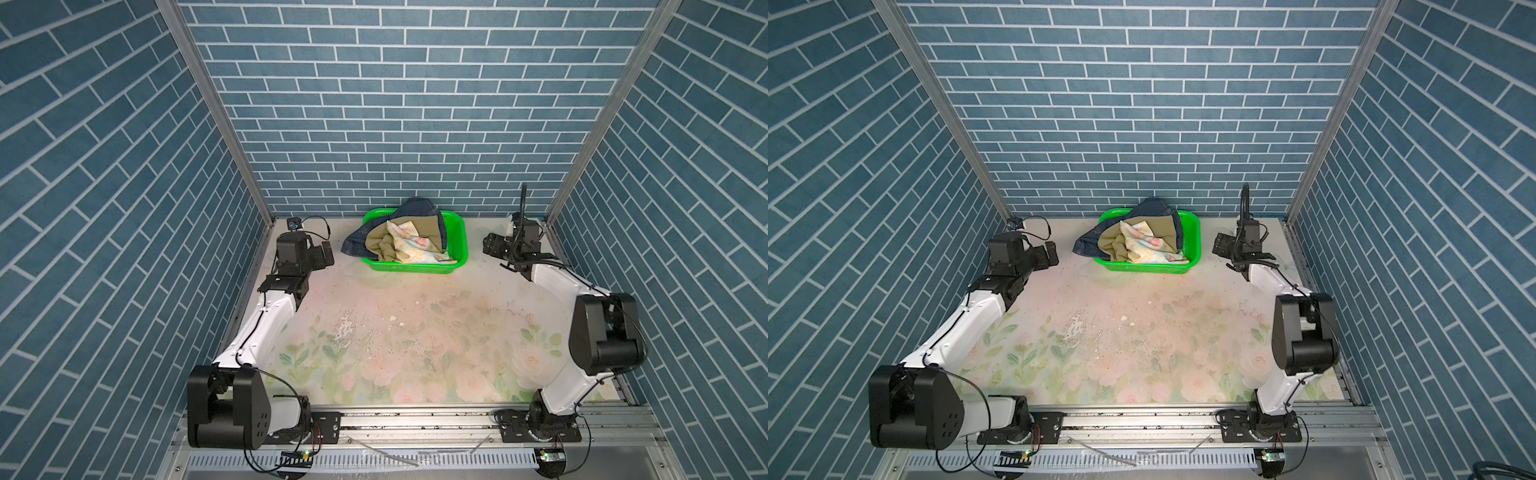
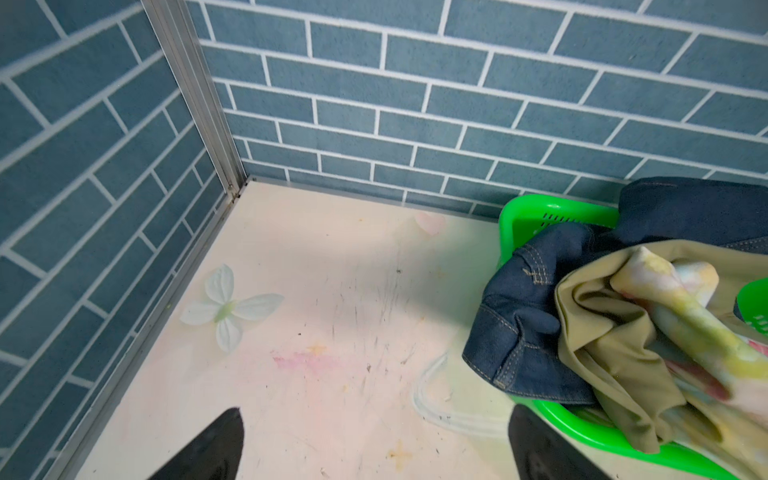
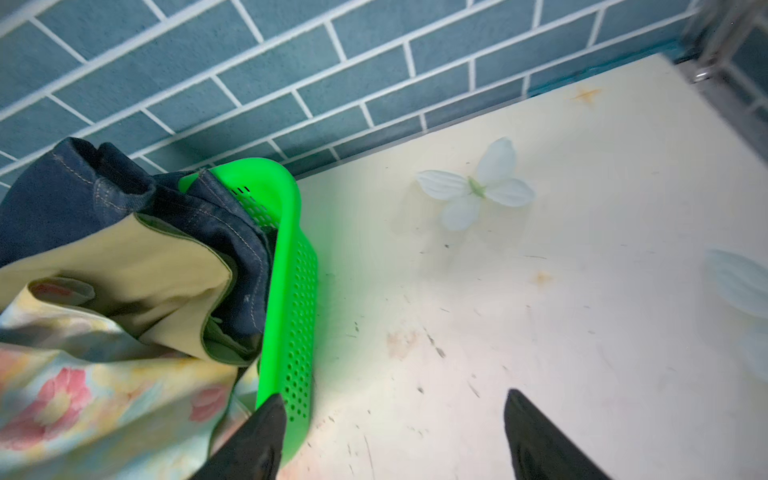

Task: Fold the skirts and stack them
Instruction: 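Move both grippers forward toward the green basket of skirts, then lower the left gripper onto the floral skirt while the right draws back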

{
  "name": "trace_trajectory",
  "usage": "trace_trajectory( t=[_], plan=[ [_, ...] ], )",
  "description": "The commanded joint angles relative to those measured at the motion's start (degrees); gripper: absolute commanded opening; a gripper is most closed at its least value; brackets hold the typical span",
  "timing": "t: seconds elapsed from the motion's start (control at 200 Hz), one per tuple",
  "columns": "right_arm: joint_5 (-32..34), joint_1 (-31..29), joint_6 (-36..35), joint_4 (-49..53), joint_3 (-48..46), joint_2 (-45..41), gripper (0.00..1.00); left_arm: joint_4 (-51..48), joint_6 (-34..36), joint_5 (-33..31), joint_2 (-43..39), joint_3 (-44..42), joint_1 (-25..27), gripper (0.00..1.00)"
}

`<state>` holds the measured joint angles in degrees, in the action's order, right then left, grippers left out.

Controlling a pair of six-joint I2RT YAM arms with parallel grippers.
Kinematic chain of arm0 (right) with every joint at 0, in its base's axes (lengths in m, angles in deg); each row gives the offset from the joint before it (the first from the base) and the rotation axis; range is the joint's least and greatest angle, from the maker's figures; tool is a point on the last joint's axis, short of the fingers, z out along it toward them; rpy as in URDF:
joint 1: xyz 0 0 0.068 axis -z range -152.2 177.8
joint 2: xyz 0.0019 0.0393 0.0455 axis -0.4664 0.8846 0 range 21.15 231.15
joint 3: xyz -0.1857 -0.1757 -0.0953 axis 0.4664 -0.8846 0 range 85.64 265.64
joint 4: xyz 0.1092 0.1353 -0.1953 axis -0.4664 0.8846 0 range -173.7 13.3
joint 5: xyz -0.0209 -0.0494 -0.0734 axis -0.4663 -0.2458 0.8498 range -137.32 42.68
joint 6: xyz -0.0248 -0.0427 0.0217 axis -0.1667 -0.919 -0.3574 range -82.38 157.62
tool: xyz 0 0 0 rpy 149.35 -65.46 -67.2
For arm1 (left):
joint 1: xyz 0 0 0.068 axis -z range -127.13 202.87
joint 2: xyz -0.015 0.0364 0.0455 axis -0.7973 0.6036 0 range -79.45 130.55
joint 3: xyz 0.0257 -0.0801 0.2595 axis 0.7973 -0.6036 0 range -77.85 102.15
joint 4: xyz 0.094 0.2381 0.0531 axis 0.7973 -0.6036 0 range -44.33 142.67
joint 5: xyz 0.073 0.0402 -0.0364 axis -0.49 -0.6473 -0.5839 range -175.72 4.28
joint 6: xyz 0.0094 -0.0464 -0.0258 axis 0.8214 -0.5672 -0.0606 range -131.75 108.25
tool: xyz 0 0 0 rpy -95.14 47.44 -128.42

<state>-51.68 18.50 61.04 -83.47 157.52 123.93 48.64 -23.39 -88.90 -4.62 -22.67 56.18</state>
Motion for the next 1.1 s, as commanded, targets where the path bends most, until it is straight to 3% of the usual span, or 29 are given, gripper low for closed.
trace_trajectory(
  t=[0.0, 0.15, 0.42, 0.61, 0.69, 0.785, 0.9, 1.005, 1.095],
  plan=[
    [-2.8, -1.9, 3.1, 2.9, 9.0, 5.8, 0.80, -1.6, -1.1, 1.6, -0.3, 0.7, 0.2, 1.00],
    [-2.6, -4.6, 3.6, 5.4, 19.2, 15.3, 0.77, -2.0, -1.7, 3.8, 0.5, 1.3, 0.2, 1.00],
    [-2.8, -10.4, 1.9, 8.6, 33.0, 28.3, 0.70, -2.3, -1.9, 0.5, -0.4, 0.5, 0.2, 1.00],
    [-2.0, -18.0, 2.1, 9.9, 44.0, 35.6, 0.68, -2.9, -1.1, -1.8, -0.6, 0.4, 0.2, 1.00],
    [-1.6, -21.4, 2.2, 12.2, 52.8, 40.3, 0.68, -2.6, -0.5, -3.6, -1.2, -0.1, 0.1, 0.99],
    [0.0, -24.9, 6.4, 15.6, 64.2, 46.5, 0.68, -2.6, -0.2, -5.9, -1.9, -0.6, 0.0, 1.00],
    [2.7, -29.3, 13.7, 11.3, 71.0, 50.1, 0.68, -2.7, -0.3, -7.2, -2.6, -0.9, -0.1, 1.00],
    [2.1, -30.9, 18.7, 6.0, 70.2, 48.3, 0.68, -3.6, -0.6, -7.4, -3.1, -0.9, 0.0, 1.00],
    [1.6, -30.8, 19.4, -1.6, 60.0, 41.4, 0.69, -3.8, -1.0, -7.4, -3.2, -1.2, 0.0, 1.00]
  ],
)
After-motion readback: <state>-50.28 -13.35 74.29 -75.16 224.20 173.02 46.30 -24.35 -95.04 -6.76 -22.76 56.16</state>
